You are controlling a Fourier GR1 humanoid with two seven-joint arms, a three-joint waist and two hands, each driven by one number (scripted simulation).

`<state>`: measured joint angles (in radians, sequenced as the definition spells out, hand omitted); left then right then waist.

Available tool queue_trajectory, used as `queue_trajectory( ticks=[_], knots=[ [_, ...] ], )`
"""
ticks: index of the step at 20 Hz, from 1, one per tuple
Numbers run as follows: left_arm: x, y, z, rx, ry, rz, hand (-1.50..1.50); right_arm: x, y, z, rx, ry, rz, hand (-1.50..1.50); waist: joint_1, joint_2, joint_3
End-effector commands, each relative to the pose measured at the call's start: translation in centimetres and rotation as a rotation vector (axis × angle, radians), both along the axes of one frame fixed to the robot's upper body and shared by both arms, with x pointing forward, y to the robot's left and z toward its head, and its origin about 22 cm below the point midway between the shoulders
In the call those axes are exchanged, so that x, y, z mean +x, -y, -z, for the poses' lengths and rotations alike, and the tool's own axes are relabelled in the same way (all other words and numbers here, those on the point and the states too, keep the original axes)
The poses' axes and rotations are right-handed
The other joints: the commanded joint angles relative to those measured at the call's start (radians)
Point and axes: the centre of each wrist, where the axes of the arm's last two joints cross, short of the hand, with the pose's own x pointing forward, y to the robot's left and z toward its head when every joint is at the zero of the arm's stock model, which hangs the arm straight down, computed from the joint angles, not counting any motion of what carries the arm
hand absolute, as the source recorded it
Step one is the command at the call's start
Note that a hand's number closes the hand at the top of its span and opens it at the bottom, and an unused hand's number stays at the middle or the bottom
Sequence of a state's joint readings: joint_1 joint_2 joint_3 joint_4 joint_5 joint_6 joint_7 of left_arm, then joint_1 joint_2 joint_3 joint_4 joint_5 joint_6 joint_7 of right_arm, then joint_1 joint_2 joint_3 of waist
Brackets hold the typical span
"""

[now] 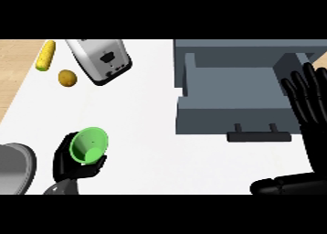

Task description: Pick up the cup, place it into the drawer and close the drawer

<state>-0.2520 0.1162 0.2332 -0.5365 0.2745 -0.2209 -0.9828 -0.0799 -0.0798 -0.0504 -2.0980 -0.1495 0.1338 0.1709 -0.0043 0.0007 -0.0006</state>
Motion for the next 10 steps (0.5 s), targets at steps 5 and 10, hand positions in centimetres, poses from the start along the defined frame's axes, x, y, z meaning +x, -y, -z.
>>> queue_trajectory(
  ticks=[5, 10],
  knots=[
    [4.0, -1.1, -2.2, 0.029, 0.123, 0.045, 1.5, 1.2, -0.8, -0.9, -0.013, 0.01, 0.006, -1.5, -0.006, 0.003, -0.001],
    [5.1, -0.9, -5.1, 0.038, 0.215, 0.096, 1.5, -1.2, 0.1, -0.6, 0.0, -0.008, 0.01, -1.5, 0.007, -0.005, 0.001]
  ],
)
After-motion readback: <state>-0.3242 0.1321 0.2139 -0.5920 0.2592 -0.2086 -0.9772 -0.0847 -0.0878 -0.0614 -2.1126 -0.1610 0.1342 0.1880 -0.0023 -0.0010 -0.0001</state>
